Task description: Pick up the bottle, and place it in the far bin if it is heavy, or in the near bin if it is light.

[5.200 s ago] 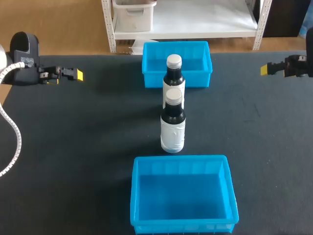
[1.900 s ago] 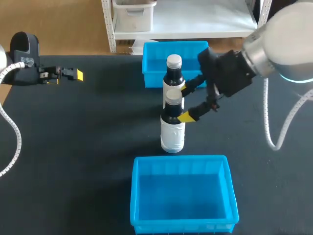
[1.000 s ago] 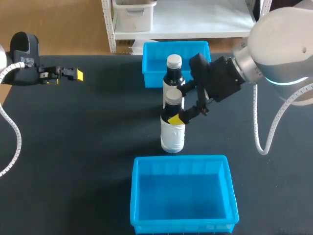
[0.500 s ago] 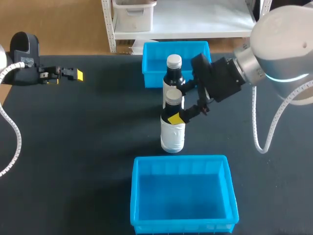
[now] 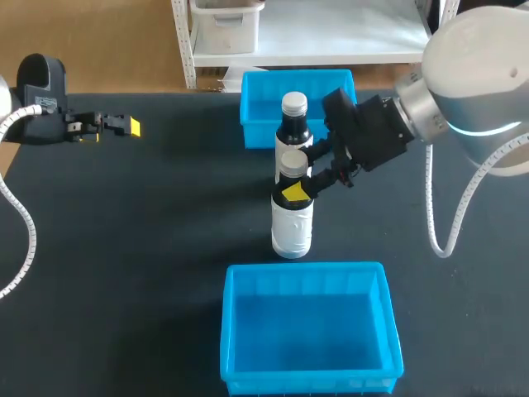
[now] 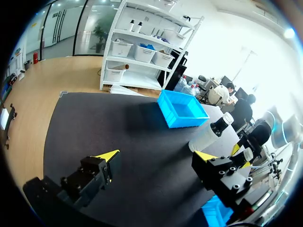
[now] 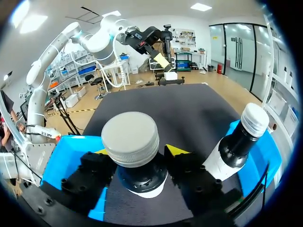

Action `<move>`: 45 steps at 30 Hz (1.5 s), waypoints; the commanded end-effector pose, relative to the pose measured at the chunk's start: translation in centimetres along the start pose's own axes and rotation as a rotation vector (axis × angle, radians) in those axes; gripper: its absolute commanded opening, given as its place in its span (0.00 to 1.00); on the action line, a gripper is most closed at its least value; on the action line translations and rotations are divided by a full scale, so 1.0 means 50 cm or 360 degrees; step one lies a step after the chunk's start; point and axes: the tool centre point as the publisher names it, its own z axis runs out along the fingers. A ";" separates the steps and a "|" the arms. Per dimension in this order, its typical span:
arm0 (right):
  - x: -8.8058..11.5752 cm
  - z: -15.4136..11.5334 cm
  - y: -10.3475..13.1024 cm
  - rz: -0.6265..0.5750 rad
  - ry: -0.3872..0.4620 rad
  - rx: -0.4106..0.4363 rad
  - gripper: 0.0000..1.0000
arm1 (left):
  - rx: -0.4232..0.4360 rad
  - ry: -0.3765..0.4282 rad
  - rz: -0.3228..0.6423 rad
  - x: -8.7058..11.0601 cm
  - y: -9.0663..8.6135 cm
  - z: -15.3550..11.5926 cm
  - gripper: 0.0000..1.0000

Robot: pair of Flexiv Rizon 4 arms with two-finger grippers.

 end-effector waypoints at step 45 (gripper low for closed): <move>-0.094 -0.320 0.132 0.0038 -0.0036 0.0196 0.34 | 0.0000 0.0000 0.0000 0.000 0.000 0.000 1.00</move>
